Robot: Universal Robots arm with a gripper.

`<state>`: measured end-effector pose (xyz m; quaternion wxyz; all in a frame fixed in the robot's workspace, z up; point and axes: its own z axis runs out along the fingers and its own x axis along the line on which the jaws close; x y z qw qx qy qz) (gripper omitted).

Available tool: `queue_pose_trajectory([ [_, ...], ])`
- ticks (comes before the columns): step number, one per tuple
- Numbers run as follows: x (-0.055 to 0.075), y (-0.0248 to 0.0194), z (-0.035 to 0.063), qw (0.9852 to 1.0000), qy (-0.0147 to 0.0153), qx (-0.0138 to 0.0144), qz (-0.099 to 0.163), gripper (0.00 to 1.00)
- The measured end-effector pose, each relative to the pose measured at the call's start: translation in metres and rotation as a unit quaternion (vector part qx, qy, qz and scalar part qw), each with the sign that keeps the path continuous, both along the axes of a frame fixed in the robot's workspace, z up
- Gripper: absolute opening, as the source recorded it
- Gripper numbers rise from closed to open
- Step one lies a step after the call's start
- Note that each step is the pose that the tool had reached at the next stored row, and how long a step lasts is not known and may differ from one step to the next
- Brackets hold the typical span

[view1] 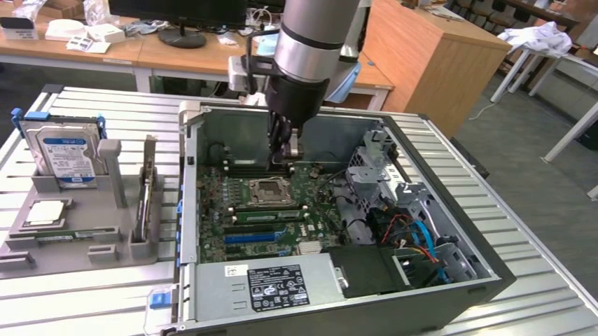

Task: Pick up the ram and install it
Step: 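Press down the ram until it locks into place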

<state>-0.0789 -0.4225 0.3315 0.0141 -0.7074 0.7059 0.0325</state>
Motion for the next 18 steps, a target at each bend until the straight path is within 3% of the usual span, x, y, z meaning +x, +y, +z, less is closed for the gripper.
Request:
queue_pose_trajectory([
  [13, 0.025, -0.0005, 0.0, 1.0, 0.0006, 0.0, 0.0, 0.11],
  [18, 0.028, -0.0005, 0.0, 1.0, 0.0006, 0.0, 0.001, 0.11],
])
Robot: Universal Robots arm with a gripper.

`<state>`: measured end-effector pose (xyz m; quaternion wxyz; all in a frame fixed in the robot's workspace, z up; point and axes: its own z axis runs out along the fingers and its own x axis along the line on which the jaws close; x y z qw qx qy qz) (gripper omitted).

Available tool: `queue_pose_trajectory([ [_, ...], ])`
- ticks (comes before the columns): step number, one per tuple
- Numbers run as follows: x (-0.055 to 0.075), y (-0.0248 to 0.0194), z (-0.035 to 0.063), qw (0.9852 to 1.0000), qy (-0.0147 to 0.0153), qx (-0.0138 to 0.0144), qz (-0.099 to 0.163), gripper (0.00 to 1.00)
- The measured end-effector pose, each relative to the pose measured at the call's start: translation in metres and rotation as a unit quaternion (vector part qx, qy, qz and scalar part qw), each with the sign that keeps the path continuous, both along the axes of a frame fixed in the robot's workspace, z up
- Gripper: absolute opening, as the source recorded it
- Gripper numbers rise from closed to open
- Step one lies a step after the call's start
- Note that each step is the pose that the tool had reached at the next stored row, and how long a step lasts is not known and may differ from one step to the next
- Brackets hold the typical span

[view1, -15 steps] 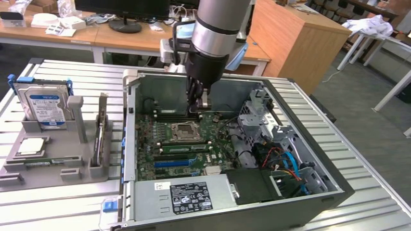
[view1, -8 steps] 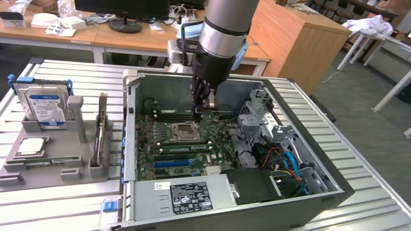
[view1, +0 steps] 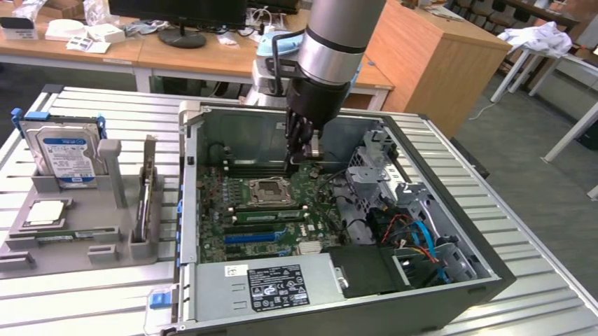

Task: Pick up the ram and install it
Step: 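Press down the ram until it locks into place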

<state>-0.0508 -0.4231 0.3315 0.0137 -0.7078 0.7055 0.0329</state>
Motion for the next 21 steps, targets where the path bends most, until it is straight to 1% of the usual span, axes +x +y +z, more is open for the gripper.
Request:
queue_pose_trajectory([
  [14, 0.0006, 0.0, 0.0, 1.0, 0.0, 0.0, -0.002, 0.11],
  [17, 0.0007, 0.0001, -0.0001, 0.9999, -0.0001, 0.0001, -0.013, 0.11],
  [21, 0.0006, 0.0, -0.0002, 0.9991, 0.0, 0.0, -0.042, 0.11],
])
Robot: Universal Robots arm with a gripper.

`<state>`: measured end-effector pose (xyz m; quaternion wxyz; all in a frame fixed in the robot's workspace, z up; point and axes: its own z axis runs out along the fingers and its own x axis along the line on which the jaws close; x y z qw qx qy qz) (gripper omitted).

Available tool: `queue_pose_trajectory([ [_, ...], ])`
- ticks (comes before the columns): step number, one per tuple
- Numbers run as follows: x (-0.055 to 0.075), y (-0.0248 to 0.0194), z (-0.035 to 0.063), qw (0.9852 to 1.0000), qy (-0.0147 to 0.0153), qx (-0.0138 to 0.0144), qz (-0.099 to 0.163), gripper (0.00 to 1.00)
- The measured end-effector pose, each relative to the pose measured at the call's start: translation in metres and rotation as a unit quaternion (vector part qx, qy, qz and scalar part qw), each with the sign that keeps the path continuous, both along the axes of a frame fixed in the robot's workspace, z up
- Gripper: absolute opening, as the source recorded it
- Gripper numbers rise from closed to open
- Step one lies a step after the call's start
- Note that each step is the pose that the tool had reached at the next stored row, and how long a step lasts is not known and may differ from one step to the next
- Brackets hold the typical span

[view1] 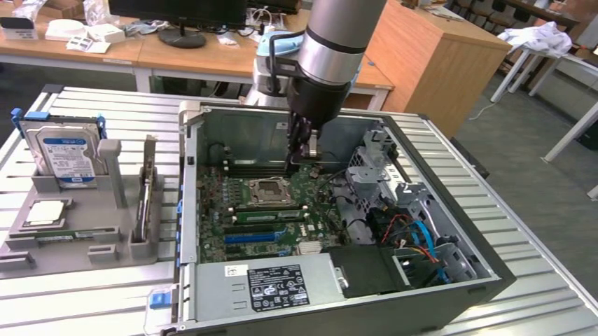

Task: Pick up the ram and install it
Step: 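Press down the ram until it locks into place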

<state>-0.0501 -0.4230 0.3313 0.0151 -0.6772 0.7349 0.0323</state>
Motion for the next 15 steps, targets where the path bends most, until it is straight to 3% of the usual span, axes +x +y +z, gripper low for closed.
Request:
queue_pose_trajectory([
  [8, 0.0, 0.0, -0.0001, 0.9982, 0.0, 0.0, -0.06, 0.11],
  [15, 0.0, 0.0, -0.0002, 0.9935, 0.0, 0.0, -0.114, 0.11],
])
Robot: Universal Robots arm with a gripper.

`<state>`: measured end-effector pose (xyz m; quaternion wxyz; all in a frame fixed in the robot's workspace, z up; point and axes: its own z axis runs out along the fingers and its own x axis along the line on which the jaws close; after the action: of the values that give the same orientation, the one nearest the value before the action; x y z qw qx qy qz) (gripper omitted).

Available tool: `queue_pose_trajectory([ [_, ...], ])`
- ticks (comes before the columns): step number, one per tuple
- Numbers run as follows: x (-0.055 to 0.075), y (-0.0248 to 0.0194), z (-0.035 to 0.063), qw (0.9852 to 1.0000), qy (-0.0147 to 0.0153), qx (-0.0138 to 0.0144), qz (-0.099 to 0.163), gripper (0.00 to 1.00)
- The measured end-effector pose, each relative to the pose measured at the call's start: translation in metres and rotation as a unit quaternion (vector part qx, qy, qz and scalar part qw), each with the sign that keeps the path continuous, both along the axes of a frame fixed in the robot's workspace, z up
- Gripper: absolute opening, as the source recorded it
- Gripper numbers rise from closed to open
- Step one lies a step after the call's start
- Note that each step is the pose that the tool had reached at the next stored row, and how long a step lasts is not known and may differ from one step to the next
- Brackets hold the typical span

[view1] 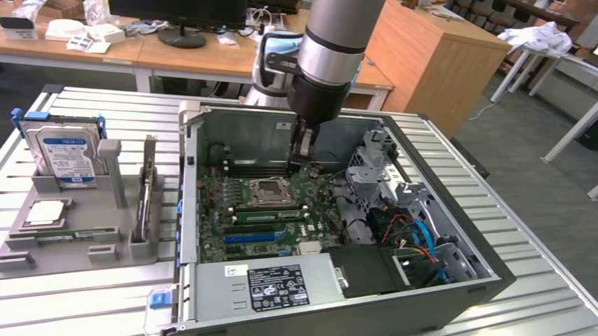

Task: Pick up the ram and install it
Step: 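Press down the ram until it locks into place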

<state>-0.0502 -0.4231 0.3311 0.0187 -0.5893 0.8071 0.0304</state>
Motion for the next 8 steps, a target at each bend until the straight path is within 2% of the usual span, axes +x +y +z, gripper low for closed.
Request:
queue_pose_trajectory([
  [4, 0.0, 0.0, -0.0001, 0.9995, 0.0, 0.0, -0.032, 0.11],
  [8, 0.0, 0.0, -0.0002, 0.9979, 0.0, 0.0, -0.064, 0.11],
])
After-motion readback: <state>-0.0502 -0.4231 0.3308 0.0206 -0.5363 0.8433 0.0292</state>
